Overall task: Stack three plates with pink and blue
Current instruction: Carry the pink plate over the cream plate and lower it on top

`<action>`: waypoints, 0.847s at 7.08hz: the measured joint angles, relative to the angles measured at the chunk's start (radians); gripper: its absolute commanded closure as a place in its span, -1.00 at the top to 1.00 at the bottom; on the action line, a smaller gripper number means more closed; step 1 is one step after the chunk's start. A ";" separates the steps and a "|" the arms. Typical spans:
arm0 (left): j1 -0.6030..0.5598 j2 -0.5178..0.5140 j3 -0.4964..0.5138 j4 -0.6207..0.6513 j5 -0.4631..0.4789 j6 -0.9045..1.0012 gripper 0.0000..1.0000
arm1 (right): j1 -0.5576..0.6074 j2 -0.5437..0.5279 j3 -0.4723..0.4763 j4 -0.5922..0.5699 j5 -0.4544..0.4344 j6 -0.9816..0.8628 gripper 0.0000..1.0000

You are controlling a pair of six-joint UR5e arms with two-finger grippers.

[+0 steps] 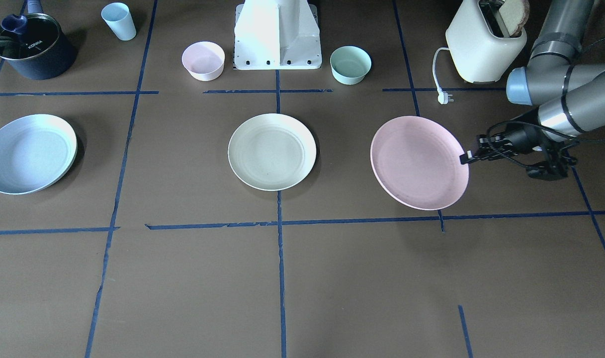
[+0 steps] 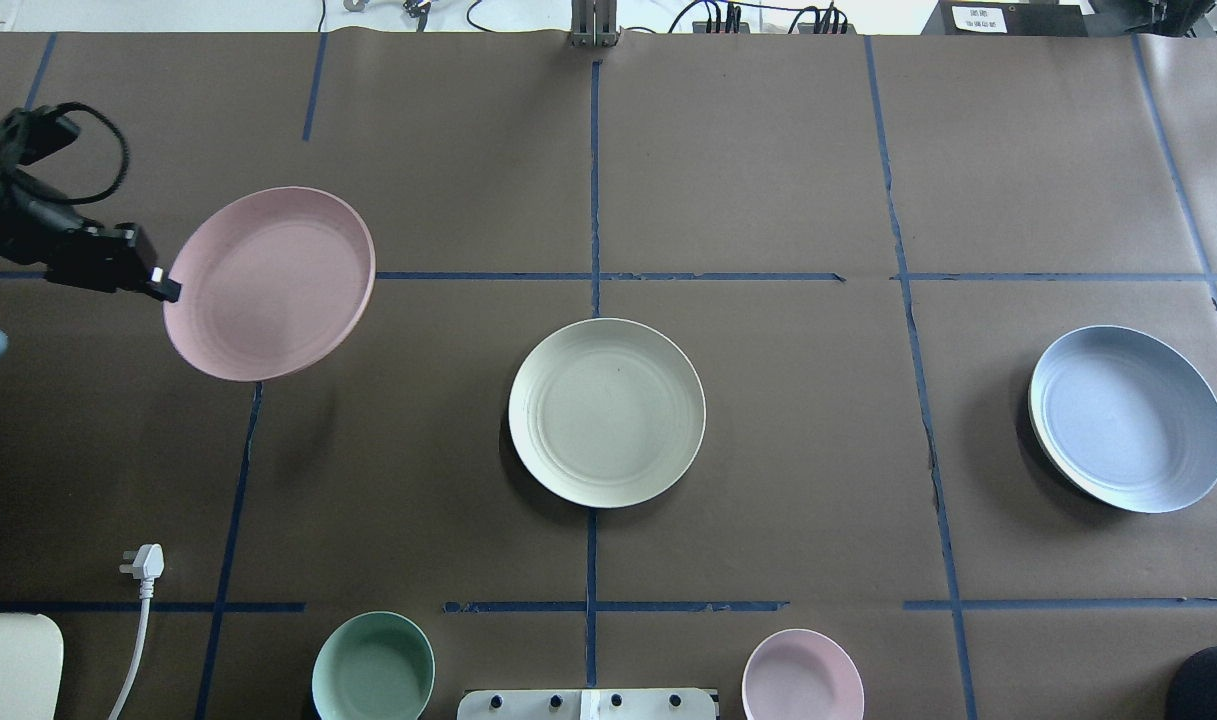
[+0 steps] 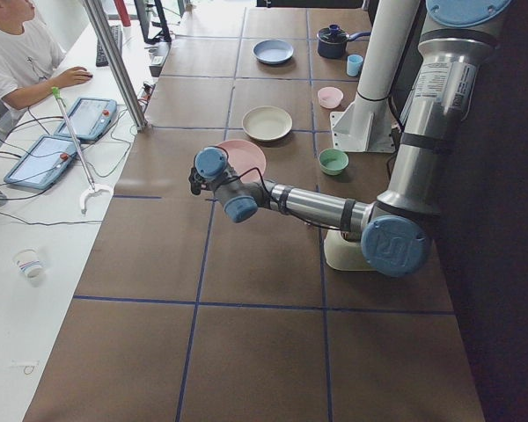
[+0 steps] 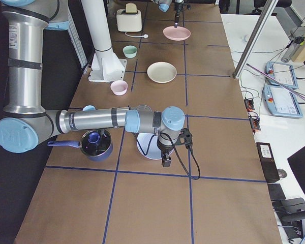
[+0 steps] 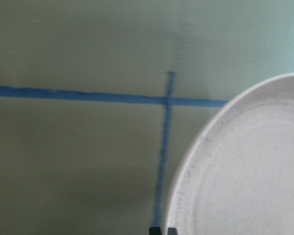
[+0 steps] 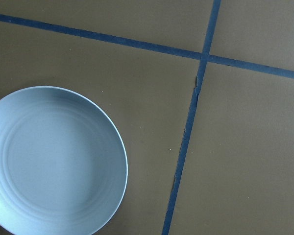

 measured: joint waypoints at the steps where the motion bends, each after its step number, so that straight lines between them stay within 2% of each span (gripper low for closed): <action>1: 0.061 -0.065 -0.005 0.001 0.054 -0.087 -1.00 | 0.000 0.000 0.000 0.000 0.013 0.000 1.00; 5: 0.336 -0.225 -0.004 0.012 0.354 -0.253 -0.95 | 0.000 0.001 0.001 0.000 0.046 0.001 1.00; 6: 0.375 -0.240 -0.004 0.017 0.392 -0.265 -0.38 | -0.001 0.001 0.001 0.000 0.053 0.001 1.00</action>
